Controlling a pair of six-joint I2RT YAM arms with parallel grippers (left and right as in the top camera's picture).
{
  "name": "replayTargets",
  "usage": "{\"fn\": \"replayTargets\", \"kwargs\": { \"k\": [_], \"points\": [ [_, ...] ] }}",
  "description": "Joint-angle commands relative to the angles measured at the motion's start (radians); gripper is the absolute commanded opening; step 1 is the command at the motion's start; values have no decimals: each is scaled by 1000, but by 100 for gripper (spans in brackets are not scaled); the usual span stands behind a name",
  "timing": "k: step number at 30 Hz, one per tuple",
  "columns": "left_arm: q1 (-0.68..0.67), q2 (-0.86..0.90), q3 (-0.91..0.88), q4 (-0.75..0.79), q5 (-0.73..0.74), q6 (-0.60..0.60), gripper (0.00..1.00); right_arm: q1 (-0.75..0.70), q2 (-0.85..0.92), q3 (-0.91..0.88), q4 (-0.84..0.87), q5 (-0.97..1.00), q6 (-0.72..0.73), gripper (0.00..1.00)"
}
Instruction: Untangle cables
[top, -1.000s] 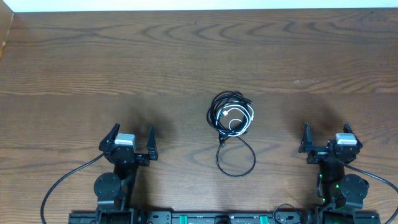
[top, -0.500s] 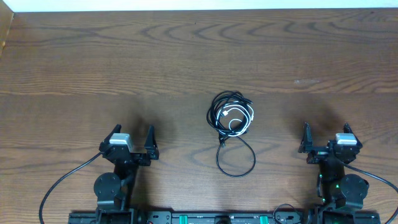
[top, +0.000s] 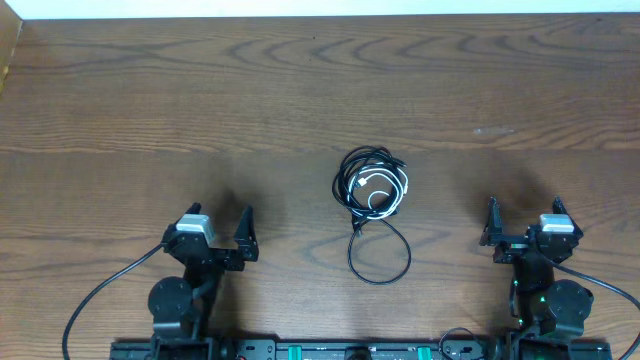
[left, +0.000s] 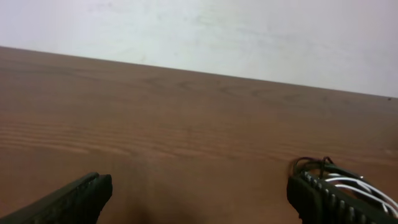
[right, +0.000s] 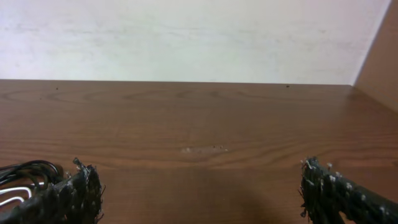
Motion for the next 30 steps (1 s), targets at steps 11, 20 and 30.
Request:
{"fn": "replayTargets", "kwargs": {
  "k": [11,20,30],
  "points": [
    [-2,54,108,-67,16,-13,97,-3,-6,-2,-3,-3,-4,99],
    [-2,103,129,-46,23,-38,97,-3,-6,-3,-3,-3,-4,99],
    [-2,104,127,-36,23,-38,97,-3,-6,-3,-3,-3,-4,99]
  ]
}}
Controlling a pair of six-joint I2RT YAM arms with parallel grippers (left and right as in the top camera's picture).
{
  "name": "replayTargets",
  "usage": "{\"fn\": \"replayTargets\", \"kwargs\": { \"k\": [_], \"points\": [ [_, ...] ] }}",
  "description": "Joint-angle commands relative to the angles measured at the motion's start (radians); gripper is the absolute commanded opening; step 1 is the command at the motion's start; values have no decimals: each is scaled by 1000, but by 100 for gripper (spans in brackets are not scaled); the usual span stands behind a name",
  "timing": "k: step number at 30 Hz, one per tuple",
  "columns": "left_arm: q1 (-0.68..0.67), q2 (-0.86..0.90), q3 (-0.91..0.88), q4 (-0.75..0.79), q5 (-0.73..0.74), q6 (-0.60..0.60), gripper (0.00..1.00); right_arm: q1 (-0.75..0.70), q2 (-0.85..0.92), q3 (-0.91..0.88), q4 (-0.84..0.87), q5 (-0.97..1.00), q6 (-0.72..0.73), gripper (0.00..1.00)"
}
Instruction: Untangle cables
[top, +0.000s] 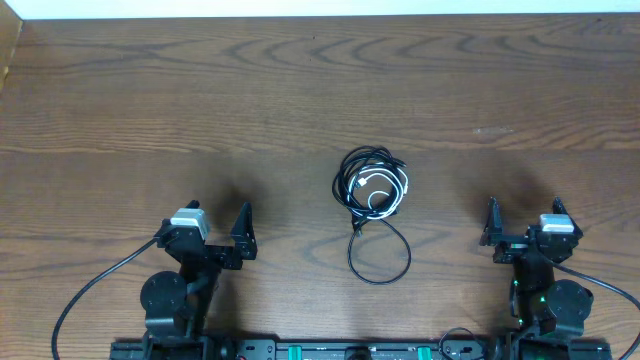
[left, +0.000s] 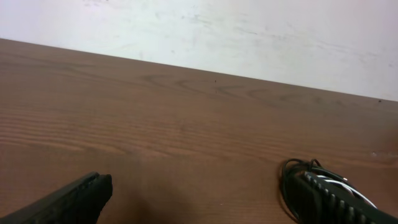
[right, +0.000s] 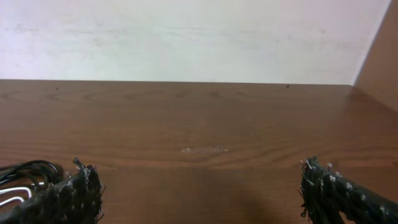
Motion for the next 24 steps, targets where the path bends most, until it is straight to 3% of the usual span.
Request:
{"fn": "replayTargets", "kwargs": {
  "k": [1,24],
  "points": [
    [-2,4,29,4,11,-9,97,-3,-6,-2,-3,-3,-4,99],
    [-2,4,29,-38,11,-9,97,-3,-4,-2,-3,-3,-4,99]
  ]
}}
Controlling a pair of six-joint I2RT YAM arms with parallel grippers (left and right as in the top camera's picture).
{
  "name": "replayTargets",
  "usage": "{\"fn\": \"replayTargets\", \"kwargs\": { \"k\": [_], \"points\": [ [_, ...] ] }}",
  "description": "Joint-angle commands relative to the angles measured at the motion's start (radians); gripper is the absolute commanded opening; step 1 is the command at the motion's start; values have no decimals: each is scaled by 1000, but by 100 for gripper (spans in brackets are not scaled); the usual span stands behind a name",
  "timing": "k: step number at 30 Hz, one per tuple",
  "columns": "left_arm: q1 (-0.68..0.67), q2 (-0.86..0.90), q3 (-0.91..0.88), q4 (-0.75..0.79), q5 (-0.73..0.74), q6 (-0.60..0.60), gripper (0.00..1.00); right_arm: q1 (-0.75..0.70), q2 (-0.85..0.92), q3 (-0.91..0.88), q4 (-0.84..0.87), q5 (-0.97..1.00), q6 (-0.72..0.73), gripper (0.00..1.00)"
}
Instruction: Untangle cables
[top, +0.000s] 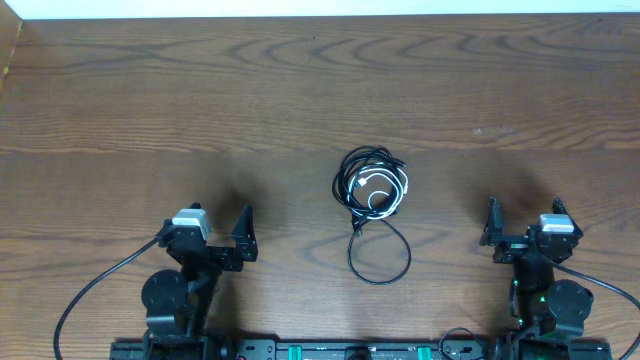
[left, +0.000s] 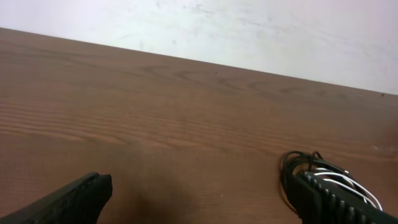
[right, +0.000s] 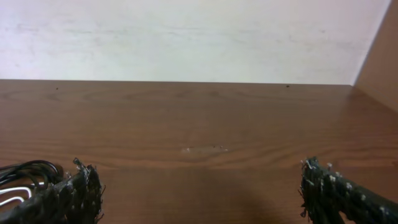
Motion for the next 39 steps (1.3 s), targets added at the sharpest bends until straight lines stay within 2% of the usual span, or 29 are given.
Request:
{"fn": "replayTargets", "kwargs": {
  "k": [1,29,33,39],
  "points": [
    [-2,3,29,-9,9,-9,97,-3,-4,-2,-3,-3,-4,99],
    [-2,3,33,-13,14,-11,97,-3,-4,-2,-3,-3,-4,99],
    [-2,6,64,-16,14,-66,97,-3,-4,-2,-3,-3,-4,99],
    [-2,58,135,-32,13,-66,97,-3,-4,-2,-3,-3,-4,99]
  ]
}}
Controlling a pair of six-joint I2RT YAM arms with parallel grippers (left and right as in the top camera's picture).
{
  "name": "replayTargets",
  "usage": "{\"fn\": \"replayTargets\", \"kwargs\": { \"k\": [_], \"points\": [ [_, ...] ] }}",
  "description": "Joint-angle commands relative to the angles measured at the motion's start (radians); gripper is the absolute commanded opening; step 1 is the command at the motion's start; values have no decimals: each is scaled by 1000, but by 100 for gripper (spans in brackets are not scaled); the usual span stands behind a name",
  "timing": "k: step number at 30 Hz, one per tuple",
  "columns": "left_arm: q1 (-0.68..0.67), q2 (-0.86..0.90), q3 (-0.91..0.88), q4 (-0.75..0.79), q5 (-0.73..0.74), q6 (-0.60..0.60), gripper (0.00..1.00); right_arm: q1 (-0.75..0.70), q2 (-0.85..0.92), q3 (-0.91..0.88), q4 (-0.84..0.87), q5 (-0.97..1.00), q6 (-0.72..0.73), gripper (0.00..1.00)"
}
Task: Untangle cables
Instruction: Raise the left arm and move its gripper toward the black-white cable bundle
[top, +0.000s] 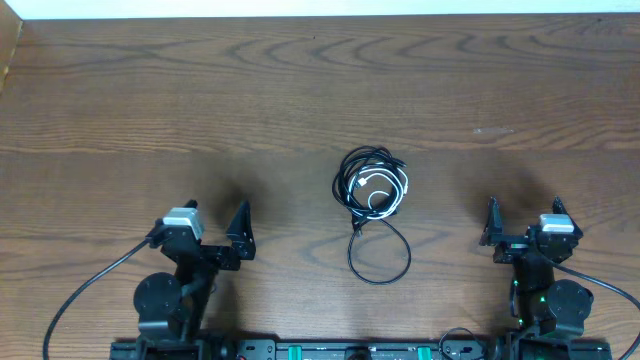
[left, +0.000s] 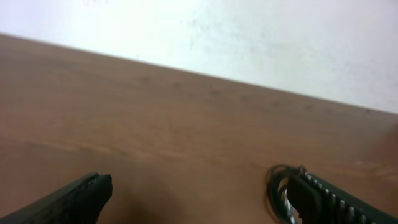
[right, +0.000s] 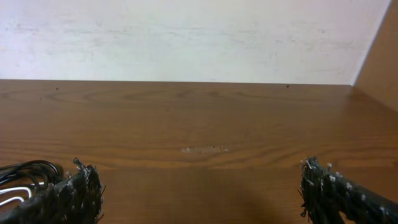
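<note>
A tangle of black and white cables (top: 372, 187) lies coiled at the table's middle, with one black loop (top: 379, 252) trailing toward the front. My left gripper (top: 213, 233) stands open at the front left, well apart from the coil, which peeks past its right finger in the left wrist view as cables (left: 278, 186). My right gripper (top: 522, 222) stands open at the front right; in the right wrist view the cables (right: 28, 171) show behind its left finger. Nothing lies between either pair of fingers.
The wooden table (top: 300, 90) runs back to a white wall (right: 186, 37). A wooden side panel (right: 379, 56) rises at the far right. A pale smudge (top: 492, 131) marks the tabletop right of the middle.
My left gripper has shifted a little left and its view has tilted and blurred, with the cables now further left beside its right finger. The right arm and the cables have not moved.
Both grippers stood open at the front corners with the cable tangle in the middle. Across the moments the left arm has edged leftward and turned slightly toward the coil, while the right arm and the cables have stayed where they were.
</note>
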Motion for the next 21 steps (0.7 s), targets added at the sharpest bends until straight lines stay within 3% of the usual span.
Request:
{"fn": "replayTargets", "kwargs": {
  "k": [1,21],
  "points": [
    [-2,60,72,-16,8,-16,97,-3,-4,-2,-3,-3,-4,99],
    [-2,569,384,-206,8,-16,97,-3,-4,-2,-3,-3,-4,99]
  ]
}}
